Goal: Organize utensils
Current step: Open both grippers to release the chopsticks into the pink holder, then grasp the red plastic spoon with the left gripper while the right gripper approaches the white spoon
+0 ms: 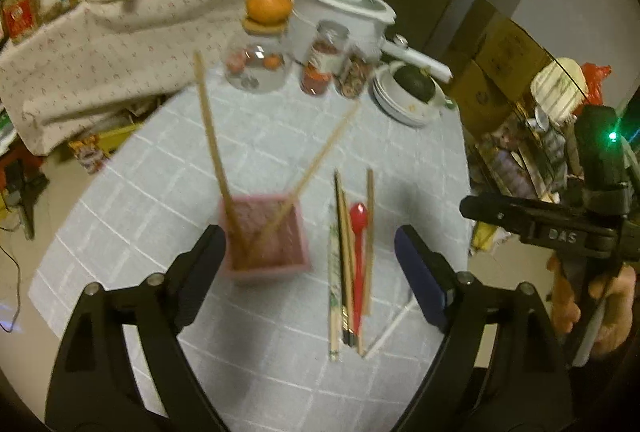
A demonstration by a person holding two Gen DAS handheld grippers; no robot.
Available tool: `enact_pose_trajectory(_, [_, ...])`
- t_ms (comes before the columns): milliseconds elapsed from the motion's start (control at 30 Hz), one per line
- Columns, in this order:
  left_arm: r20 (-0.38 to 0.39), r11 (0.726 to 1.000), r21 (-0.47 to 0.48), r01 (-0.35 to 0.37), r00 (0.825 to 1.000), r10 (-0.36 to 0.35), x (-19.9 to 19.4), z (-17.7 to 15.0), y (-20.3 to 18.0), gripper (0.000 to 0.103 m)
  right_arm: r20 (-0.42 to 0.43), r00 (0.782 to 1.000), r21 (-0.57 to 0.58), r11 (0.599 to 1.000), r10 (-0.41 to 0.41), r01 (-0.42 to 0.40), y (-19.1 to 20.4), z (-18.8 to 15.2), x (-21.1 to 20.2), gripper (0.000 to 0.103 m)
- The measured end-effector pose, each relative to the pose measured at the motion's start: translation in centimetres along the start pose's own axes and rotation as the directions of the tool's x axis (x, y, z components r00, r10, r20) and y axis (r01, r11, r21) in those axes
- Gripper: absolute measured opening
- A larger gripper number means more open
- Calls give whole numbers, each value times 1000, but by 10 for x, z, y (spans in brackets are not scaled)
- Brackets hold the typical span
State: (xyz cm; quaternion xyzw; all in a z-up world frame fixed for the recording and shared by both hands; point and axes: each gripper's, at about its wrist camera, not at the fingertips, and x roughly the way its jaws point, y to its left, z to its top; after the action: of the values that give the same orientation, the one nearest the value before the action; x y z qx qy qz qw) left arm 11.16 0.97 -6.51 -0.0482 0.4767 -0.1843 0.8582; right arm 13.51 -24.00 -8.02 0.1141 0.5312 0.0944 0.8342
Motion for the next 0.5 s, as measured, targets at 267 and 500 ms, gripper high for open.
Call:
enact_pose_trajectory(267, [-103,997,61,42,994,-35,15,-16,-31,86,-45,996,9,996,-83,84,-33,-19,3,60])
enact_pose_trajectory(500, [-200,985,112,128,974,-104,40,-28,-71,86,-111,985,-3,992,-130,130,-56,-37,15,62])
